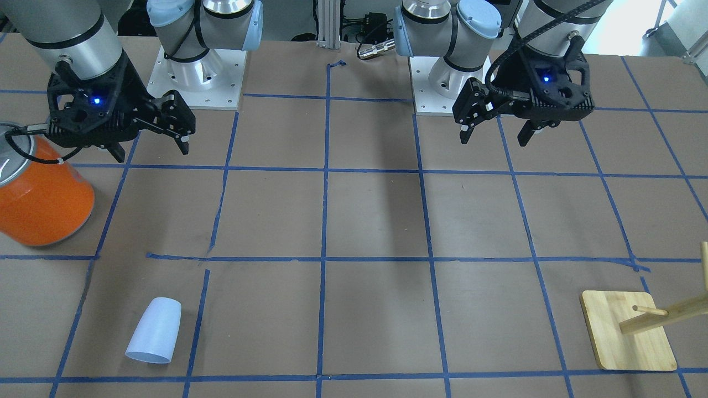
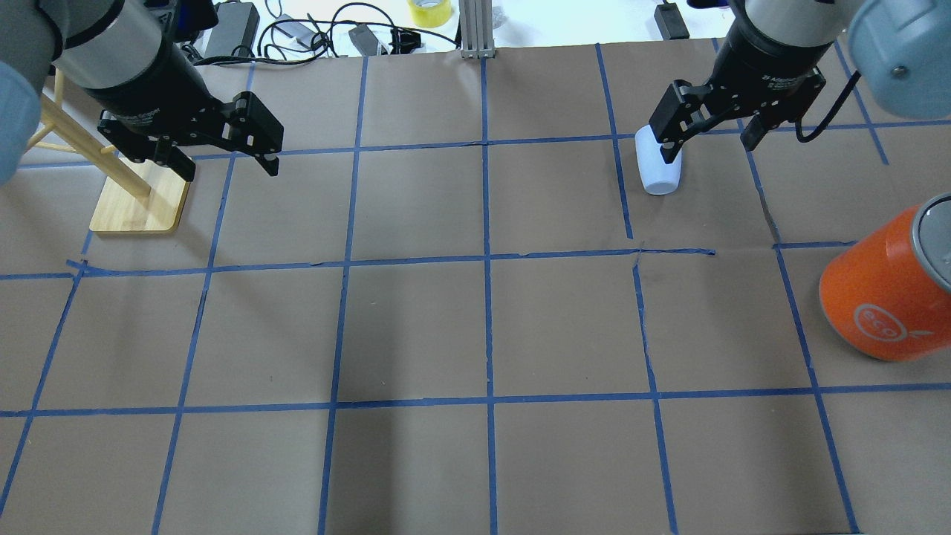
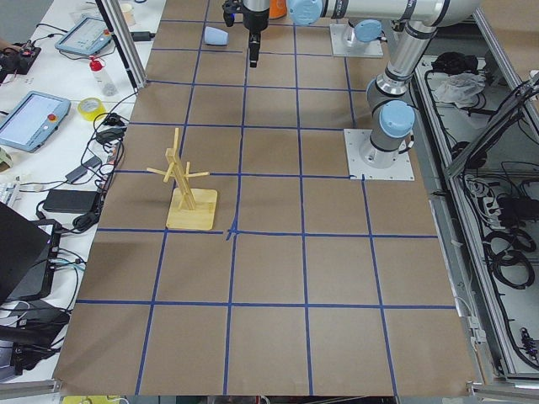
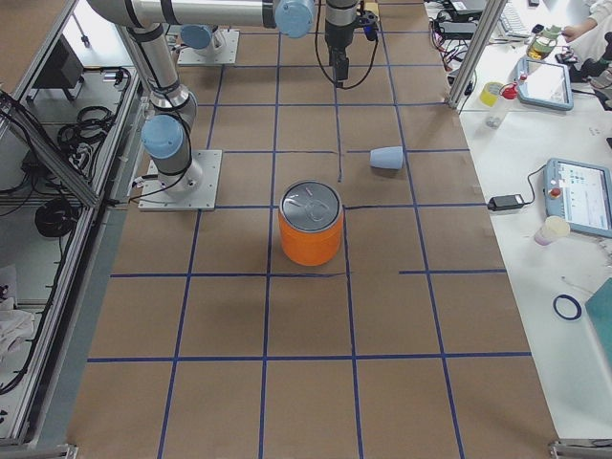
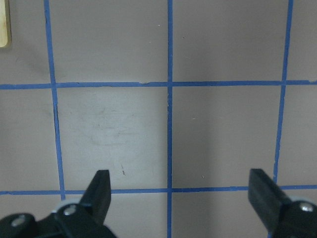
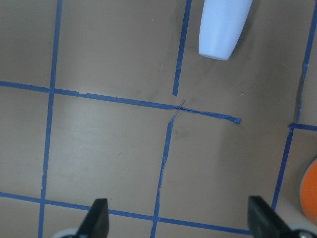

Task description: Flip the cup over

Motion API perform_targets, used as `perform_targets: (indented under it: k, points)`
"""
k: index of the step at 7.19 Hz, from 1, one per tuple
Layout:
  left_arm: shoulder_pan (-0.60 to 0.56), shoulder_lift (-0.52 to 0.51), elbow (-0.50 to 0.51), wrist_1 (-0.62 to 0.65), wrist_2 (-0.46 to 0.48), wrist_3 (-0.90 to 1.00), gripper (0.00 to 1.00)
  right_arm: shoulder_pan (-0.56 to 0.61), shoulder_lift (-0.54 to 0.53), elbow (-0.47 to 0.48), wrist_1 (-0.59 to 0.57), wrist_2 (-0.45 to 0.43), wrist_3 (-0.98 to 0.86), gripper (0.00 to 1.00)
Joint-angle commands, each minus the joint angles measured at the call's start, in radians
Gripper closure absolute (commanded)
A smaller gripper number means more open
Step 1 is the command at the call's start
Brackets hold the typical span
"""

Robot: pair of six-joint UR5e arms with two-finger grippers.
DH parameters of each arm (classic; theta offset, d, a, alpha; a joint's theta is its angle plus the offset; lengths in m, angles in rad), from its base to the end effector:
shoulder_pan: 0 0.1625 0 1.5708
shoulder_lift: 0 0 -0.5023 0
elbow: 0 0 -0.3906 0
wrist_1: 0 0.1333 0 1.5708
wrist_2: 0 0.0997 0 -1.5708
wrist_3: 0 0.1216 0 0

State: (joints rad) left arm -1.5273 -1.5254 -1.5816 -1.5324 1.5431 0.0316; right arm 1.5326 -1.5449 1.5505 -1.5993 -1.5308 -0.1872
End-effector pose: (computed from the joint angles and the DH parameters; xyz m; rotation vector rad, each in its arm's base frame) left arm -0.1158 -0.4814 0.5638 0.0170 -3.1145 0.1152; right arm 0.1187 -0.5110 0.5433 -0.2318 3.0955 -0.0423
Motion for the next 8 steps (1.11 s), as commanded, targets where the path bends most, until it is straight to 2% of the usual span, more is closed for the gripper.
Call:
perform_targets:
  k: [1,8]
  points:
    - [0.003,-0.001,0.0,0.001,0.0,0.001,0.0,-0.002,-0.001,-0.001,0.001,-0.005,0.012,0.0]
    - [0.006,0.002,-0.001,-0.002,-0.001,-0.015,0.0,-0.003,0.005,0.0,0.009,-0.008,-0.003,0.0]
